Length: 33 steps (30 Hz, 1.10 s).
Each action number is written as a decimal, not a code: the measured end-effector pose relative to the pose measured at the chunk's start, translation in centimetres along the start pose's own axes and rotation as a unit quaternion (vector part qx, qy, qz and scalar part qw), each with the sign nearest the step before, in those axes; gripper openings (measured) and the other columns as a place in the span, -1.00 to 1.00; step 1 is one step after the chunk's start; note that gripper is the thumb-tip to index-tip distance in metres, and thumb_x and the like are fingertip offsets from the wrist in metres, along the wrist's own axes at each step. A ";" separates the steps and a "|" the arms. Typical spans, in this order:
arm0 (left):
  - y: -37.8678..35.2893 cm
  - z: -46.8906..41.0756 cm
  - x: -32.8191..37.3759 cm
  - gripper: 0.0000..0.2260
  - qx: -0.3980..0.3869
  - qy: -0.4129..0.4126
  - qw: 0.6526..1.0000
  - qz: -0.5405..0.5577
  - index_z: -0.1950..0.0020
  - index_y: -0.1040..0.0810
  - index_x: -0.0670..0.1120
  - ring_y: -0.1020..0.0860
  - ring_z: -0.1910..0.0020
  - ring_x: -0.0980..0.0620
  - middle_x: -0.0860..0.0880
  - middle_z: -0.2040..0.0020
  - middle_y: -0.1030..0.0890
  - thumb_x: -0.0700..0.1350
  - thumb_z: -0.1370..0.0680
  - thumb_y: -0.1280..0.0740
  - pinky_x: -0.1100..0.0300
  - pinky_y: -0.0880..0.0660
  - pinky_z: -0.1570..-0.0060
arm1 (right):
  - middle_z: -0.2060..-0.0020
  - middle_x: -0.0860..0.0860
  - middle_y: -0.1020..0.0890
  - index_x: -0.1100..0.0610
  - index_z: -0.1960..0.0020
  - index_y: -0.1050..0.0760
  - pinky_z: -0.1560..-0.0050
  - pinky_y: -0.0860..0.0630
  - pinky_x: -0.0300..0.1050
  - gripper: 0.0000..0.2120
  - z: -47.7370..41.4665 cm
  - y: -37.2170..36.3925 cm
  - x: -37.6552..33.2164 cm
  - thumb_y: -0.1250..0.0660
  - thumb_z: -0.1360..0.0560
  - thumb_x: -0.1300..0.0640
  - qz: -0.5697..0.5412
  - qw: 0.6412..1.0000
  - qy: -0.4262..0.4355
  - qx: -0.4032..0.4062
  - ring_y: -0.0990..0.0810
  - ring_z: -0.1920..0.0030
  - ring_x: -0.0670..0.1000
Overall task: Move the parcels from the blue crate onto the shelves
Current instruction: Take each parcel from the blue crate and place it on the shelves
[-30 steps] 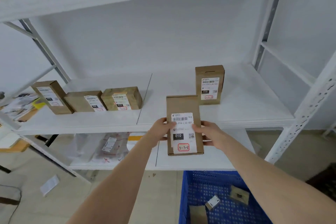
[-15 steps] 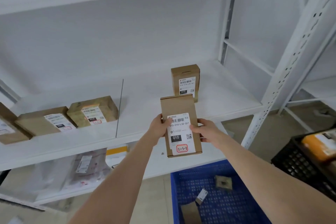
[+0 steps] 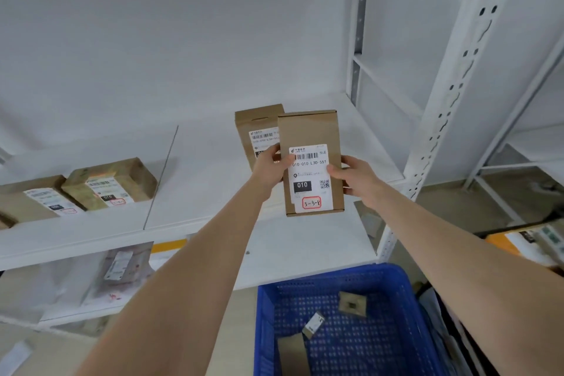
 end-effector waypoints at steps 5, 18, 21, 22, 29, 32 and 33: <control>-2.6 -1.9 1.3 -0.61 0.029 -0.013 0.999 0.019 -0.39 -0.39 -0.12 -0.56 -0.16 -0.09 -0.01 -0.12 -0.57 -0.21 -0.56 -0.31 -0.07 -0.51 -0.17 | -0.10 0.10 -0.62 0.12 -0.40 -0.37 0.13 -0.54 -0.17 -0.54 -2.4 2.8 -1.5 -0.34 -0.53 0.26 0.022 0.999 0.038 0.020 -0.61 0.08 -0.01; -5.6 -5.8 -1.5 -0.53 0.040 -0.021 0.999 -0.003 -0.41 -0.33 0.01 -0.51 -0.23 -0.04 0.02 -0.30 -0.51 -0.29 -0.54 -0.29 -0.07 -0.51 -0.19 | -0.18 0.07 -0.59 0.08 -0.44 -0.34 -0.12 -0.46 -0.11 -0.48 -7.3 4.8 -1.2 -0.30 -0.51 0.30 0.175 0.973 0.090 0.120 -0.56 -0.17 0.08; -6.0 -5.8 -2.7 -0.54 0.038 -0.012 0.999 -0.001 -0.40 -0.34 0.01 -0.52 -0.22 -0.06 0.00 -0.28 -0.52 -0.30 -0.55 -0.28 -0.04 -0.54 -0.13 | -0.20 0.09 -0.58 0.11 -0.44 -0.32 -0.14 -0.44 -0.09 -0.49 -7.6 4.9 0.1 -0.28 -0.52 0.31 0.179 0.974 0.074 0.121 -0.55 -0.20 0.10; -6.1 -5.7 -2.8 -0.55 0.036 -0.012 0.999 -0.008 -0.40 -0.34 0.01 -0.53 -0.22 -0.06 -0.01 -0.28 -0.53 -0.29 -0.55 -0.29 -0.01 -0.56 -0.09 | -0.21 0.09 -0.58 0.11 -0.44 -0.31 -0.15 -0.44 -0.08 -0.49 -7.6 5.0 0.4 -0.28 -0.52 0.31 0.180 0.973 0.071 0.123 -0.54 -0.21 0.11; -6.4 -5.5 -1.2 -0.46 0.035 -0.040 0.995 -0.079 -0.46 -0.26 -0.08 -0.51 -0.24 -0.03 -0.04 -0.32 -0.50 -0.19 -0.52 -0.37 0.04 -0.49 -0.20 | -0.21 0.08 -0.56 0.13 -0.42 -0.30 -0.23 -0.45 -0.03 -0.44 -7.9 5.2 0.0 -0.39 -0.46 0.25 0.175 0.975 0.072 0.119 -0.52 -0.22 0.09; -6.0 -5.3 -0.4 -0.53 0.046 -0.044 0.992 -0.108 -0.44 -0.28 -0.05 -0.54 -0.19 -0.04 -0.04 -0.28 -0.53 -0.15 -0.56 -0.33 0.09 -0.50 -0.13 | -0.17 0.06 -0.58 0.13 -0.40 -0.32 -0.22 -0.45 -0.03 -0.47 -7.8 5.3 -0.3 -0.39 -0.47 0.23 0.169 0.975 0.076 0.118 -0.53 -0.19 0.08; -5.9 -5.3 -0.4 -0.54 0.050 -0.045 0.991 -0.119 -0.43 -0.29 -0.05 -0.54 -0.17 -0.05 -0.04 -0.26 -0.54 -0.14 -0.56 -0.32 0.07 -0.51 -0.13 | -0.15 0.06 -0.58 0.13 -0.40 -0.32 -0.20 -0.46 -0.03 -0.48 -7.8 5.4 -0.3 -0.38 -0.48 0.23 0.171 0.975 0.077 0.121 -0.53 -0.18 0.08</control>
Point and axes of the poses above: each hand's wrist, its own z-axis away from the middle knuckle, its own y-axis out of the back of the hand, x = y × z, the point moved 8 cm from there along -z, towards the middle knuckle
